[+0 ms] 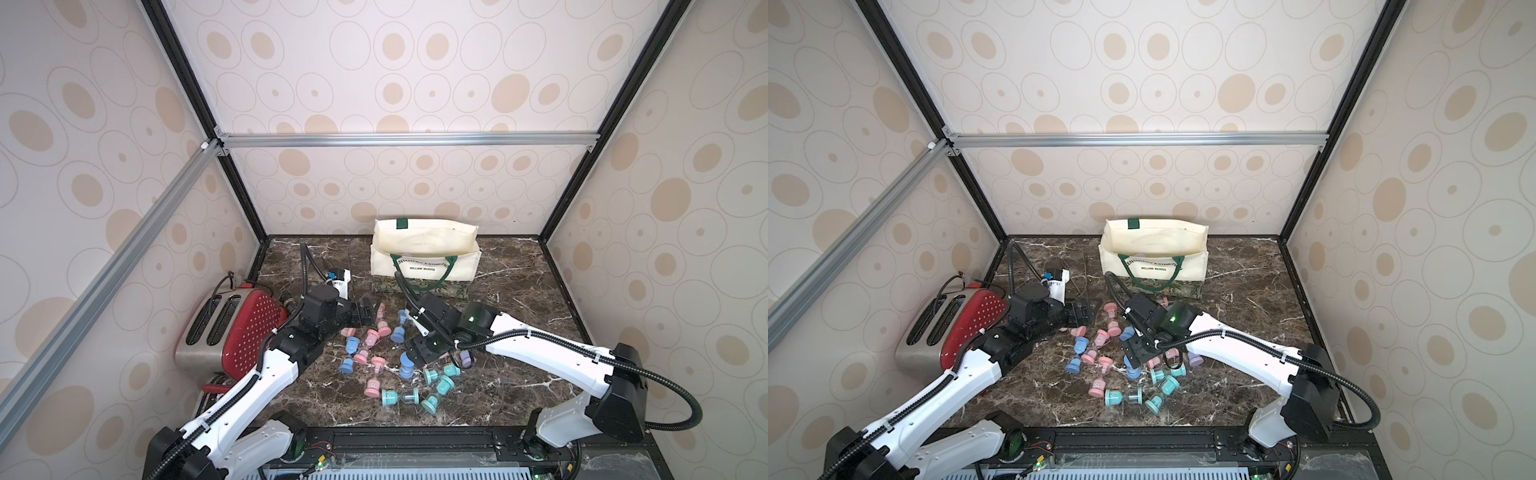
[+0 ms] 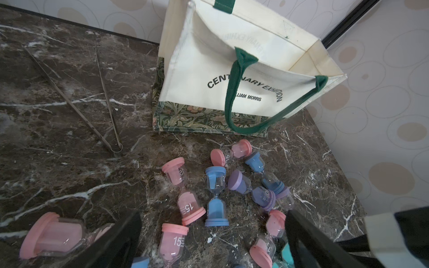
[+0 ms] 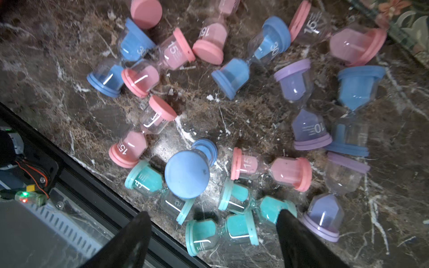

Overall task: Put the hourglass into the canvas bag
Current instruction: Pick up the hourglass from the center of the board.

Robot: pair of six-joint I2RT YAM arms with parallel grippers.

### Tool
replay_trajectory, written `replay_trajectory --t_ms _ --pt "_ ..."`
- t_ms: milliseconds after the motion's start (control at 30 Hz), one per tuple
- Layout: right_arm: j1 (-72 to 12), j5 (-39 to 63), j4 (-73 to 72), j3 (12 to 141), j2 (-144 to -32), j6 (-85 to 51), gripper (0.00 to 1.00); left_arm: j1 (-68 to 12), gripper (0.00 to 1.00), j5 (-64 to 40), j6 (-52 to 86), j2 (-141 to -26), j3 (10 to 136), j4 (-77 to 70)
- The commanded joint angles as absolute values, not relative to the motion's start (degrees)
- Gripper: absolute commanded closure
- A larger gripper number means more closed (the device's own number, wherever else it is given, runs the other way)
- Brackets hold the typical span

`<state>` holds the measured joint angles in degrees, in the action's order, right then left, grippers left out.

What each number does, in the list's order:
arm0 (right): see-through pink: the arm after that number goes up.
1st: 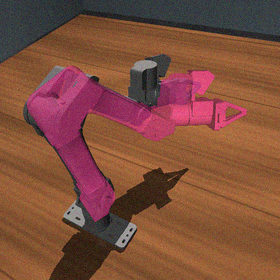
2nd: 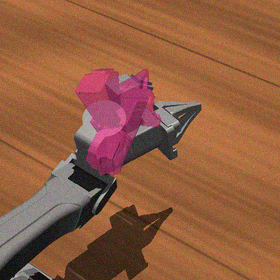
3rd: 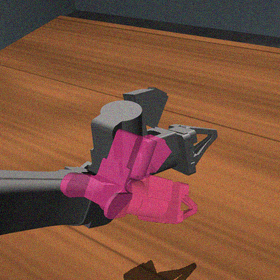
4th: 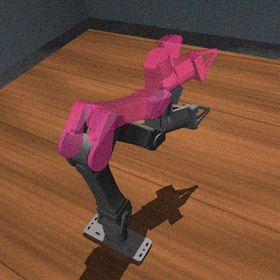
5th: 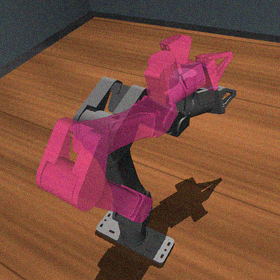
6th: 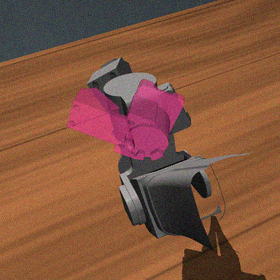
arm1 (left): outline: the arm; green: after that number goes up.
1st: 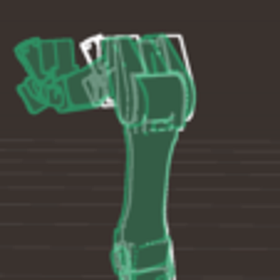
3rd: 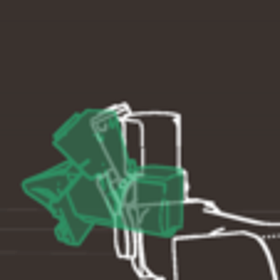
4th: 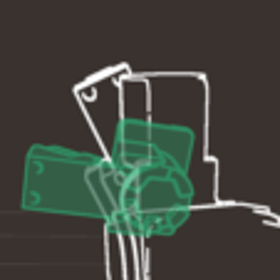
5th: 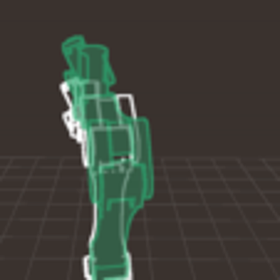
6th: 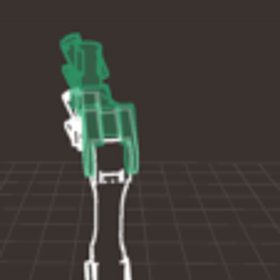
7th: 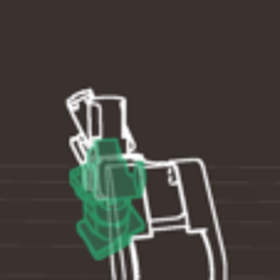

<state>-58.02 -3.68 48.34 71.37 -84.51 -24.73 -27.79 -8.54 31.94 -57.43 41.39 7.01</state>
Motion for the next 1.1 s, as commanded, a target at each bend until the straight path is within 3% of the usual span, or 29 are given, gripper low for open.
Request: replay_trajectory --t_ms 0,300,1067 --pt "-60.32 -6.01 47.48 69.41 -83.41 -28.36 0.13 -28.21 0.03 -9.37 33.31 -55.44 40.28 7.39" --pt "-63.97 -8.55 44.25 67.31 -87.54 -30.17 0.17 -28.22 0.03 -8.94 34.89 -51.87 36.17 5.96" --pt "-64.07 -12.66 40.26 70.98 -98.56 -29.07 0.40 -28.21 0.03 -6.51 34.54 -50.21 35.59 6.90"
